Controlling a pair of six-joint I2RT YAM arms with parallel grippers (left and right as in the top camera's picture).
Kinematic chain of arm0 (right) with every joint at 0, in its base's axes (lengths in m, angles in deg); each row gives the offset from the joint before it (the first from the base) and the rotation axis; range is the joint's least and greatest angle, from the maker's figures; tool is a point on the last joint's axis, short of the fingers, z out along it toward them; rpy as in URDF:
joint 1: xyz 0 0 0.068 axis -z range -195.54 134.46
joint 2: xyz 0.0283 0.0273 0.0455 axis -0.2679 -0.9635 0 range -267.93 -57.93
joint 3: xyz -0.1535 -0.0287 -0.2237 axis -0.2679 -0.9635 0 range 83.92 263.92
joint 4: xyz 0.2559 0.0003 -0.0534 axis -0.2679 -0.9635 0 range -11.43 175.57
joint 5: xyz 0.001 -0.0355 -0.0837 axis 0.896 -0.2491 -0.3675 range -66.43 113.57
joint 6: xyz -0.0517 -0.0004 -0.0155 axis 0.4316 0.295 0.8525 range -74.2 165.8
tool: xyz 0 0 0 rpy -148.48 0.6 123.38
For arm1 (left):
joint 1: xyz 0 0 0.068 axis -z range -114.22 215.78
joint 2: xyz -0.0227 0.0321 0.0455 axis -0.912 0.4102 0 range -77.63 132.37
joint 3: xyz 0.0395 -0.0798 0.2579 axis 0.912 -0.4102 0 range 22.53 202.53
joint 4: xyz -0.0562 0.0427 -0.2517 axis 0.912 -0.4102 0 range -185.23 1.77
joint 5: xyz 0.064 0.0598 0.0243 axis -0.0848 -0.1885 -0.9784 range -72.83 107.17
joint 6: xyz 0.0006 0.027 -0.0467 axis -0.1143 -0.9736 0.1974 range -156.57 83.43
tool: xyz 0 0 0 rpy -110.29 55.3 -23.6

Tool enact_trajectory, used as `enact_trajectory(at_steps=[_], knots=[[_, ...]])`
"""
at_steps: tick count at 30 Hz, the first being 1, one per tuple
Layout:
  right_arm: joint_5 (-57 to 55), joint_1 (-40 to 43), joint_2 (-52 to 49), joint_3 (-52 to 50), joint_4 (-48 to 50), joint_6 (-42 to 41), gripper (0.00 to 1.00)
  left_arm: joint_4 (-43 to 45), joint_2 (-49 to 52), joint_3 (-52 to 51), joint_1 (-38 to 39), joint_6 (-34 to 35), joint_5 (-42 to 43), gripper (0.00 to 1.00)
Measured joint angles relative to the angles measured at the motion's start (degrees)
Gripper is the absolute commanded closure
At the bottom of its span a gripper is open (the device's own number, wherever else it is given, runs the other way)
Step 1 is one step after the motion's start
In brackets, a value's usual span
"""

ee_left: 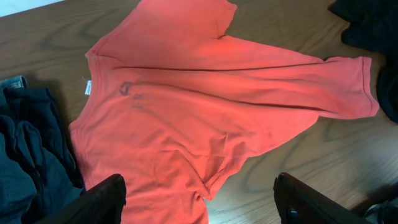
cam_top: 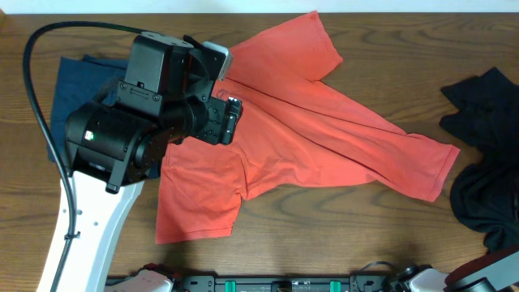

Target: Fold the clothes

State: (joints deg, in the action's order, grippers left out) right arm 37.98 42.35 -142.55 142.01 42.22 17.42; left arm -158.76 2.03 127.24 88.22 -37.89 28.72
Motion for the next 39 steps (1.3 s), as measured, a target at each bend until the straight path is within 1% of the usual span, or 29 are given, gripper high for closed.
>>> enact_trajectory(at_steps=[3, 5, 8, 9, 12, 14, 18, 21, 23, 24, 26, 28, 29, 31, 32, 35, 36, 39], knots=[[5.79, -1.03, 0.5, 0.26, -1.38, 3.52, 0.6, -0.02, 0.0, 0.0, 0.0, -0.07, 0.0, 0.19], [8.44, -3.1, 0.61, 0.28, -3.41, 5.6, 0.59, -0.26, 0.07, 0.0, 0.02, 0.0, 0.02, 0.19], [10.8, -9.35, 0.66, 0.28, -5.77, 9.03, 0.57, -1.73, 0.66, -0.15, 0.0, 0.0, 0.02, 0.2], [11.34, -11.72, 0.66, 0.28, -5.88, 10.05, 0.57, -2.14, 1.03, -0.39, 0.02, 0.0, 0.0, 0.23], [12.31, -19.1, 0.66, 0.28, -5.55, 13.14, 0.55, -3.15, 2.73, -1.9, 0.02, -0.02, 0.04, 0.29], [12.83, -23.74, 0.66, 0.28, -5.01, 15.26, 0.54, -3.58, 4.5, -4.07, 0.02, 0.13, 0.07, 0.34], [13.2, -31.15, 0.66, 0.28, -5.35, 18.38, 0.5, -2.91, 9.35, -11.37, 0.02, -0.13, 0.04, 0.34], [13.35, -35.71, 0.66, 0.28, -6.62, 19.65, 0.48, 0.42, 12.5, -17.05, 0.02, -0.13, 0.07, 0.34], [13.27, -38.32, 0.68, 0.28, -7.65, 20.09, 0.43, 3.69, 14.27, -20.63, 0.02, -0.11, 0.09, 0.34], [13.03, -39.43, 0.68, 0.28, -8.39, 19.96, 0.43, 5.51, 15.26, -22.45, 0.02, -0.11, 0.04, 0.34], [11.17, -41.35, 0.68, 0.28, -10.47, 18.71, 0.43, 8.61, 17.44, -25.53, 0.02, 0.04, 0.13, 0.4], [8.17, -42.47, 0.66, 0.28, -12.55, 16.74, 0.42, 10.4, 19.52, -27.41, 0.02, 0.13, 0.68, 0.42], [6.71, -42.66, 0.66, 0.26, -13.11, 15.78, 0.39, 10.86, 20.65, -27.96, 0.02, 0.02, 1.25, 0.42], [2.93, -42.69, 0.66, 0.02, -13.99, 13.14, 0.29, 11.23, 22.75, -28.46, 0.04, 0.04, 2.56, 0.42], [1.22, -42.66, 0.66, -0.37, -14.03, 11.87, 0.27, 11.43, 23.54, -28.5, 0.11, 0.04, 3.19, 0.41], [-3.34, -42.47, 0.61, -3.13, -12.41, 8.39, 0.13, 12.04, 24.48, -28.5, 0.22, 0.02, 4.39, 0.41], [-4.59, -42.05, 0.59, -5.03, -10.4, 7.04, 0.11, 12.11, 24.48, -28.5, 0.24, 0.04, 4.7, 0.41], [-6.88, -40.92, 0.37, -9.75, -6.82, 3.74, 0.09, 12.31, 24.48, -28.5, 0.24, 0.02, 5.03, 0.4]])
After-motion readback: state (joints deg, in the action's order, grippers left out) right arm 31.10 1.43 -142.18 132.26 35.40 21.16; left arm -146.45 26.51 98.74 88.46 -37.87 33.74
